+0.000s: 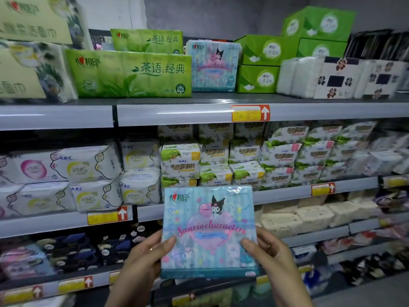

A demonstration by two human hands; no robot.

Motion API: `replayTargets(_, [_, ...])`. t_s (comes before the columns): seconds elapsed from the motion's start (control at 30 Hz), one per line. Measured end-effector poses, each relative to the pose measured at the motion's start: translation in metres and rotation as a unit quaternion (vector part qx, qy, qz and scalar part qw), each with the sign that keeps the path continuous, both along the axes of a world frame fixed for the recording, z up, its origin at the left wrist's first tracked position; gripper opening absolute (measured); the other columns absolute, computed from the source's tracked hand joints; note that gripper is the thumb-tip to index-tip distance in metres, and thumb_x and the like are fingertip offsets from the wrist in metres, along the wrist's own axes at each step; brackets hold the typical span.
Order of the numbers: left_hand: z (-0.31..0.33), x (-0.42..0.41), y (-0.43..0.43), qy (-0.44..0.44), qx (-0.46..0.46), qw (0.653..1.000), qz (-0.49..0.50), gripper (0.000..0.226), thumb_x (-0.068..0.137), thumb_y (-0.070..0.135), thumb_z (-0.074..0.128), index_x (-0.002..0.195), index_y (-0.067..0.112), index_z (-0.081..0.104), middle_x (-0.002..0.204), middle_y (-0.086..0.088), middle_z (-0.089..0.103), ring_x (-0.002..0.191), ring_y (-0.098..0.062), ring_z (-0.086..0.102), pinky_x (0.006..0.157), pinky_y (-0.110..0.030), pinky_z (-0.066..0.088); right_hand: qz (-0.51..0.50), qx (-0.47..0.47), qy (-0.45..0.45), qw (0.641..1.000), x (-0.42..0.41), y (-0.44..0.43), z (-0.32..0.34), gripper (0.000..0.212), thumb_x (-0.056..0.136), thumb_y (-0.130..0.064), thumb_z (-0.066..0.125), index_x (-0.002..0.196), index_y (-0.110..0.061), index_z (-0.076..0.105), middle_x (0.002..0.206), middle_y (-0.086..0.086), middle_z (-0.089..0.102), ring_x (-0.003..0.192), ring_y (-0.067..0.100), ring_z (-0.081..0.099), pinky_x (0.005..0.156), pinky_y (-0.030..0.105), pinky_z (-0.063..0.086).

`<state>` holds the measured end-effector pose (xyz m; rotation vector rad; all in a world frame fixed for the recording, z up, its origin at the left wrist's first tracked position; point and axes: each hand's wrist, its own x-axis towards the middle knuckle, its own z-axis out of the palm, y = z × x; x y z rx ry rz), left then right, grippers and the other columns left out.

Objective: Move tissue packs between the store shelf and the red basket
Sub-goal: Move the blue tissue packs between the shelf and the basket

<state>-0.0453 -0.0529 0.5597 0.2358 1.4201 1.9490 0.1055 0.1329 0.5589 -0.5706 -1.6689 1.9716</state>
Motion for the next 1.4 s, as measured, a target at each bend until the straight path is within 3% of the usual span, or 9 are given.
replayTargets(0.07, [-0.001, 0.000, 0.000, 0.001, -0.003, 1.000, 0.003, 0.049, 0.066, 0.016, 0.067, 0.113, 0.003, 0.065, 0.107, -0.015, 0.072, 0.098, -0.034, 0.069, 0.089, -0.045, 0.049, -0.009, 0.001, -0.008, 1.000, 0.001, -0.001, -0.001, 0.087, 0.029, -0.057, 0.090, 0.103, -0.015, 0.072, 0.101, 0.010, 0.074, 0.101, 0.027, 0.068, 0.085, 0.040, 0.056])
replayTargets(0.2, [-0.001, -0.002, -0.001, -0.001, -0.007, 1.000, -0.005, 0.048, 0.066, 0.016, 0.067, 0.112, 0.005, 0.065, 0.107, -0.016, 0.072, 0.098, -0.035, 0.069, 0.087, -0.044, 0.050, -0.020, 0.004, -0.007, 1.000, 0.003, -0.005, -0.002, 0.088, 0.029, -0.058, 0.090, 0.102, -0.012, 0.072, 0.098, 0.010, 0.074, 0.096, 0.026, 0.070, 0.075, 0.031, 0.057])
replayTargets(0.4, [0.000, 0.007, 0.004, 0.014, -0.005, 1.000, -0.006, 0.045, 0.068, 0.013, 0.072, 0.112, 0.005, 0.065, 0.107, -0.017, 0.072, 0.096, -0.035, 0.069, 0.084, -0.044, 0.052, -0.013, 0.003, -0.002, 1.000, 0.005, 0.002, -0.009, 0.075, 0.036, -0.056, 0.089, 0.098, -0.017, 0.074, 0.100, 0.008, 0.074, 0.096, 0.024, 0.070, 0.083, 0.038, 0.056])
replayTargets(0.6, [0.019, 0.014, 0.035, 0.055, -0.016, 0.996, 0.063, 0.039, 0.069, 0.021, 0.065, 0.103, 0.004, 0.067, 0.098, -0.013, 0.075, 0.087, -0.028, 0.072, 0.072, -0.037, 0.055, 0.010, -0.012, -0.001, 1.000, -0.005, 0.033, 0.002, 0.026, 0.074, -0.014, 0.071, 0.100, -0.009, 0.069, 0.097, 0.006, 0.075, 0.092, 0.019, 0.071, 0.069, 0.024, 0.057])
replayTargets(0.87, [0.031, 0.024, 0.097, 0.051, 0.009, 0.995, 0.090, 0.047, 0.069, 0.021, 0.067, 0.112, 0.003, 0.064, 0.106, -0.015, 0.073, 0.098, -0.031, 0.070, 0.084, -0.043, 0.052, 0.039, 0.006, 0.023, 0.999, -0.007, 0.107, 0.027, 0.037, 0.066, -0.021, 0.083, 0.100, -0.013, 0.070, 0.096, 0.003, 0.075, 0.088, 0.016, 0.071, 0.064, 0.022, 0.055])
replayTargets(1.0, [0.037, 0.027, 0.119, 0.069, 0.010, 0.993, 0.093, 0.046, 0.065, 0.022, 0.073, 0.108, 0.006, 0.067, 0.102, -0.013, 0.074, 0.093, -0.029, 0.071, 0.076, -0.041, 0.059, 0.044, -0.002, 0.021, 0.999, -0.008, 0.129, 0.030, 0.046, 0.060, -0.028, 0.084, 0.101, -0.012, 0.070, 0.098, 0.003, 0.075, 0.090, 0.017, 0.071, 0.065, 0.023, 0.056])
replayTargets(1.17, [0.056, 0.023, 0.128, 0.108, -0.001, 0.991, 0.074, 0.050, 0.067, 0.027, 0.078, 0.114, 0.013, 0.067, 0.108, -0.007, 0.073, 0.101, -0.027, 0.069, 0.095, -0.048, 0.048, 0.038, -0.015, 0.047, 0.998, -0.009, 0.137, 0.041, 0.035, 0.064, -0.025, 0.071, 0.098, -0.018, 0.069, 0.094, -0.002, 0.075, 0.086, 0.012, 0.071, 0.064, 0.021, 0.056])
replayTargets(1.3, [0.072, 0.020, 0.132, 0.131, 0.025, 0.988, 0.073, 0.044, 0.070, 0.020, 0.076, 0.113, 0.011, 0.067, 0.107, -0.008, 0.074, 0.098, -0.025, 0.070, 0.081, -0.038, 0.057, 0.026, -0.004, 0.073, 0.997, -0.013, 0.142, 0.058, 0.037, 0.064, -0.024, 0.070, 0.100, -0.016, 0.067, 0.092, -0.002, 0.075, 0.085, 0.011, 0.071, 0.064, 0.020, 0.055])
replayTargets(1.4, [0.085, 0.016, 0.129, 0.165, 0.044, 0.982, 0.079, 0.069, 0.051, 0.037, 0.088, 0.111, 0.010, 0.068, 0.108, -0.010, 0.073, 0.098, -0.026, 0.070, 0.070, -0.029, 0.060, 0.031, 0.012, 0.099, 0.995, -0.018, 0.145, 0.071, 0.036, 0.064, -0.020, 0.076, 0.099, -0.016, 0.066, 0.086, -0.005, 0.075, 0.082, 0.009, 0.071, 0.063, 0.018, 0.054])
